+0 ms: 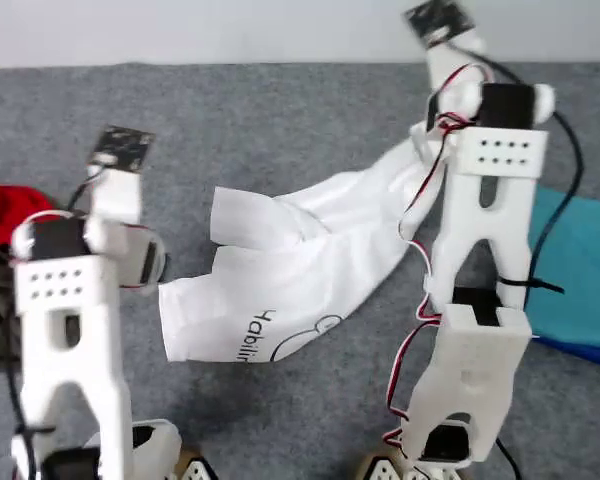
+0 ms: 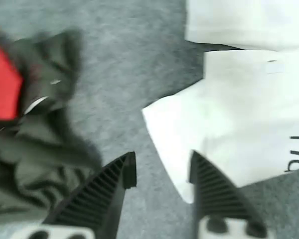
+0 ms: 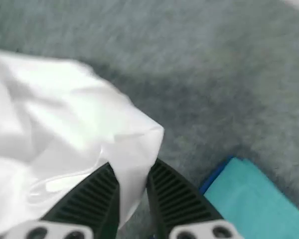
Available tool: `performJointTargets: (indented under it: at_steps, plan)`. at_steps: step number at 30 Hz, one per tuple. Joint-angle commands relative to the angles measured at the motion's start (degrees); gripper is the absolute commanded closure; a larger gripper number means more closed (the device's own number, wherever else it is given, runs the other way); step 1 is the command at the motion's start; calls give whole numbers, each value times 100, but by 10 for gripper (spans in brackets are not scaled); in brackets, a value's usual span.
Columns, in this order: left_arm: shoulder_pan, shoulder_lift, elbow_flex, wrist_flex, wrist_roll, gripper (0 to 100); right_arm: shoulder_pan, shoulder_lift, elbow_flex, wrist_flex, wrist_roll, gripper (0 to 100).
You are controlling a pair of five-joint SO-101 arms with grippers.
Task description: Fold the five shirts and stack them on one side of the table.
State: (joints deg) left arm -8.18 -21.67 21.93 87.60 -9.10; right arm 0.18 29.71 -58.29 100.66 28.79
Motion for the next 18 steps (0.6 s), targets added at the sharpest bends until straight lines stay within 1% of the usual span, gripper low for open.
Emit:
performJointTargets:
  at_steps: [1, 3, 6, 13, 18]
  plan:
    - [571, 466, -66, -598, -70, 776, -40, -435, 167, 215, 132, 987]
    - [853, 870, -92, -932, -88, 775, -40, -418, 202, 215, 132, 987]
    - [1099, 1644, -426, -1108, -211, 775, -40, -418, 202, 215, 132, 987]
    - [1152, 3525, -2097, -756, -211, 775, -40, -418, 211, 215, 141, 987]
    - [1152, 4484, -2958, -545, -229, 775, -40, -418, 211, 215, 141, 987]
